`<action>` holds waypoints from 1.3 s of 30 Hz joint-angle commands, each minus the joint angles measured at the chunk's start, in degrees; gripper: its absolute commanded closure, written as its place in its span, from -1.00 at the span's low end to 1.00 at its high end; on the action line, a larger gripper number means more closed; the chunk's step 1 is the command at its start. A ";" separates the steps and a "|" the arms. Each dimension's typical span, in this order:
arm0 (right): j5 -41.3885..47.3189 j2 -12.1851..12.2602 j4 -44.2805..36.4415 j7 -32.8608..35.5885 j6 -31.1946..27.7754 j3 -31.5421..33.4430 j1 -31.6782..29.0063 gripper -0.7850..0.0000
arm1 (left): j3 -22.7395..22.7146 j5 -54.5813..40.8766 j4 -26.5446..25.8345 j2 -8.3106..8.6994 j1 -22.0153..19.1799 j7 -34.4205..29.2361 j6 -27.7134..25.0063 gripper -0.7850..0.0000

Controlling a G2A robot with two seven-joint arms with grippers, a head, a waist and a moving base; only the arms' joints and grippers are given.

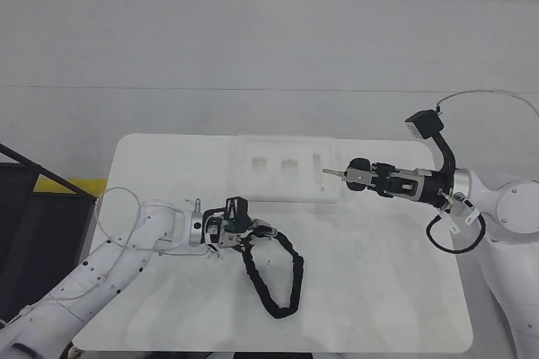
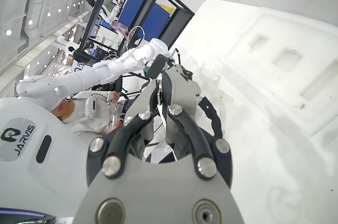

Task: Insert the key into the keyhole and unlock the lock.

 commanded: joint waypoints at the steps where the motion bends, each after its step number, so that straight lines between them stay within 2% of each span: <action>1: 0.00 0.00 0.00 0.00 0.00 0.00 0.00 1.00 | -2.31 -0.23 -2.11 0.74 0.78 1.71 -1.68 1.00; 7: 0.00 0.00 0.00 0.00 0.00 0.00 0.00 1.00 | -7.60 -2.00 -6.57 2.14 2.73 5.06 -5.00 1.00; 14: -1.38 0.10 -1.75 -0.44 0.97 -0.08 -0.21 1.00 | -9.39 -3.51 -11.45 3.11 1.84 7.12 -5.00 1.00; 21: -3.91 0.96 -10.23 1.85 10.83 1.67 0.97 1.00 | -9.99 -4.66 -14.52 4.38 -1.47 5.71 -5.00 1.00; 27: -9.89 1.93 -17.68 5.21 19.97 2.36 1.09 1.00 | -9.70 -6.27 -16.26 5.97 -4.30 0.27 -5.00 1.00; 33: -13.53 2.57 -23.89 6.26 26.22 2.06 0.55 1.00 | -7.01 -8.90 -17.31 7.00 -8.12 -5.31 -5.00 1.00; 39: -16.64 3.23 -29.60 6.39 32.64 2.97 0.04 1.00 | -3.27 -11.99 -17.19 6.84 -12.48 -6.69 -5.00 1.00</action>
